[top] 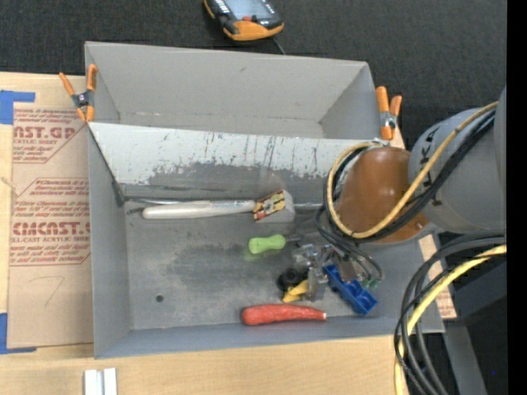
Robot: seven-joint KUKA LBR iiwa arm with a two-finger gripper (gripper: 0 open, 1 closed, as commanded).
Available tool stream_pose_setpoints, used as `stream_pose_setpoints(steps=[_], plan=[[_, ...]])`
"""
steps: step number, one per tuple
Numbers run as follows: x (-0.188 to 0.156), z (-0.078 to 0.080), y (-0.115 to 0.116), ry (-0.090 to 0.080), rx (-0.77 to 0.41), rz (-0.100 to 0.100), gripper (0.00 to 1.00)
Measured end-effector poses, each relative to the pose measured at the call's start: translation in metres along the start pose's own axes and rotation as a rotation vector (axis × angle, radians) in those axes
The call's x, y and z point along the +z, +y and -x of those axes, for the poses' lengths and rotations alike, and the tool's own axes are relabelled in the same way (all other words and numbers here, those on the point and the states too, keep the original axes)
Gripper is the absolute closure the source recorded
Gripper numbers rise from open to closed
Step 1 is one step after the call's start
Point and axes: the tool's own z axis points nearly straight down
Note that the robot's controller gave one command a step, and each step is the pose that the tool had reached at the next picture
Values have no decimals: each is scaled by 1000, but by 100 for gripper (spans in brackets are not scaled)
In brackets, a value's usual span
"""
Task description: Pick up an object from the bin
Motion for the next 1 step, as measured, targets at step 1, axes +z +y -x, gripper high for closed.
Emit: stream_pose_setpoints(steps=[1], plan=[[1, -1, 6, -2, -13, -1, 100]])
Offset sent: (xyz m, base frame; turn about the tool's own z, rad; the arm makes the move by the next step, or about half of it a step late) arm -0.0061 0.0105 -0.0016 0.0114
